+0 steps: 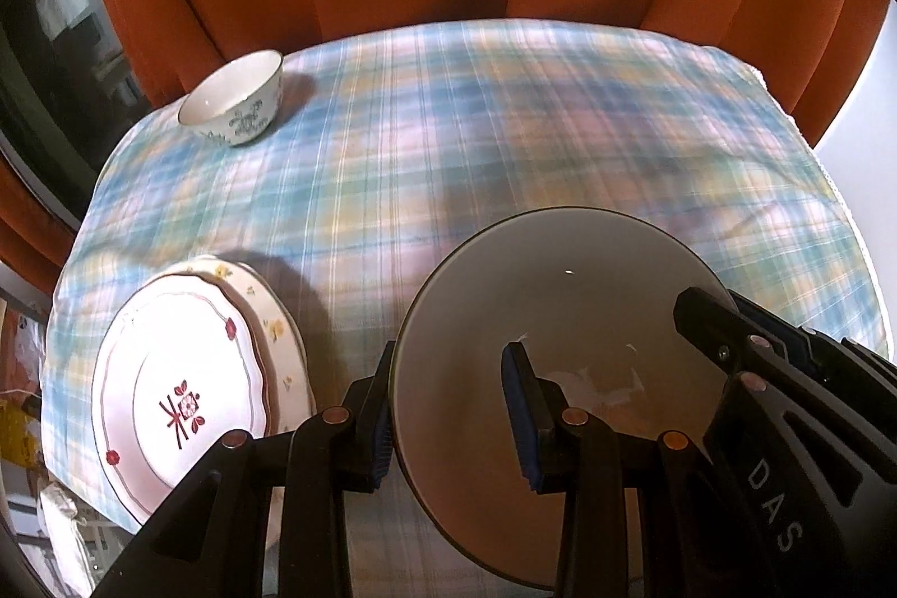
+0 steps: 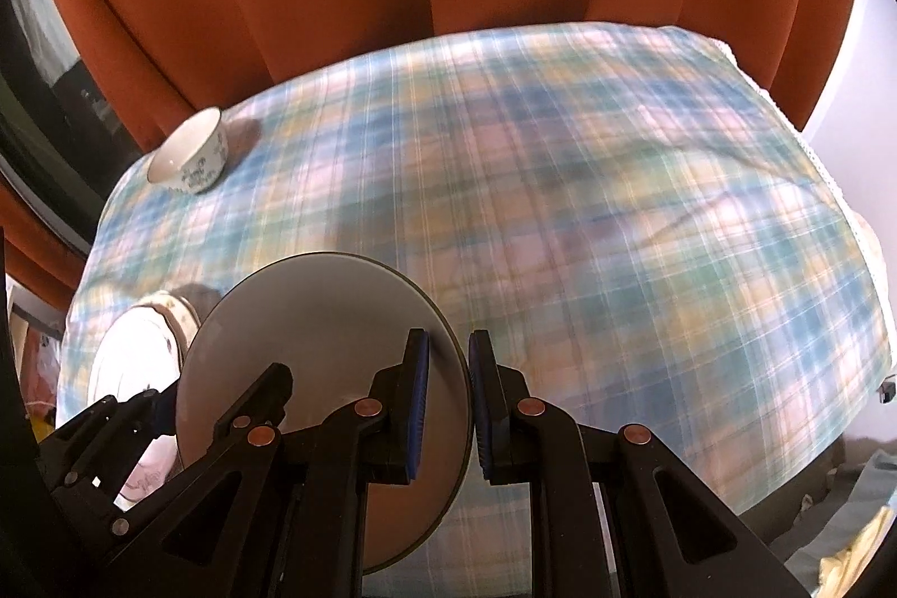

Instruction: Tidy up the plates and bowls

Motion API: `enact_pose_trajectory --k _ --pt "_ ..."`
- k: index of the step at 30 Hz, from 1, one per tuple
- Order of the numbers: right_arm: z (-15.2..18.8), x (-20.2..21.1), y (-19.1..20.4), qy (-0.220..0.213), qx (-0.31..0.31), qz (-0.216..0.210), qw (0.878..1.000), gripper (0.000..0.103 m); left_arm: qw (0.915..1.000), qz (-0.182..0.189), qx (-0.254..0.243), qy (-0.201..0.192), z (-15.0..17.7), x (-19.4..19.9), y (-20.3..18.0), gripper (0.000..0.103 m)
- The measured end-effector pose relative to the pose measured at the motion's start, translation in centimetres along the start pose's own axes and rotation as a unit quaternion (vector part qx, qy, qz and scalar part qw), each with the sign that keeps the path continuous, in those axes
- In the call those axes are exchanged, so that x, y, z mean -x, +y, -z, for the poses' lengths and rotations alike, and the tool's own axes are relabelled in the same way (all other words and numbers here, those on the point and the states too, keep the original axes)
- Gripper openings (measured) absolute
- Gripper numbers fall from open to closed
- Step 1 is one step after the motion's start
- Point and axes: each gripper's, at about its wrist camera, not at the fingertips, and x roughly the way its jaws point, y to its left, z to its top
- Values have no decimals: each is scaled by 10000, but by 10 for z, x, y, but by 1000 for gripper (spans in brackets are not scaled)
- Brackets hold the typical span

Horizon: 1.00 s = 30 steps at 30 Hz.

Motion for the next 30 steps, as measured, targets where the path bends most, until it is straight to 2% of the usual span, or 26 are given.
enact_pose_trajectory --k 8,13,21,23,25,26,27,28,30 --pt "3 -13 3 155 113 20 9998 18 9998 -172 -61 -7 3 -6 0 34" --pt "5 -24 6 307 166 17 9994 18 9996 -159 17 223 8 -17 4 34" --pt "8 -29 6 323 201 37 9993 21 9998 -141 -31 170 11 -20 3 35" --pt "9 -30 5 370 166 15 9992 22 9997 -31 -39 222 12 -21 4 40" --pt "10 -31 6 413 125 -20 9991 30 9997 56 -51 234 13 -20 6 42" --pt "11 -31 7 422 101 -46 9990 35 9997 97 -53 238 13 -20 6 47" --pt "11 -29 9 400 86 -35 9992 45 9995 170 -57 242 14 -20 8 52" --pt "12 -27 11 343 87 32 9994 58 9995 218 -63 234 15 -19 10 62" --pt "14 -22 13 246 68 91 9996 65 9994 301 -113 147 15 -14 13 67"
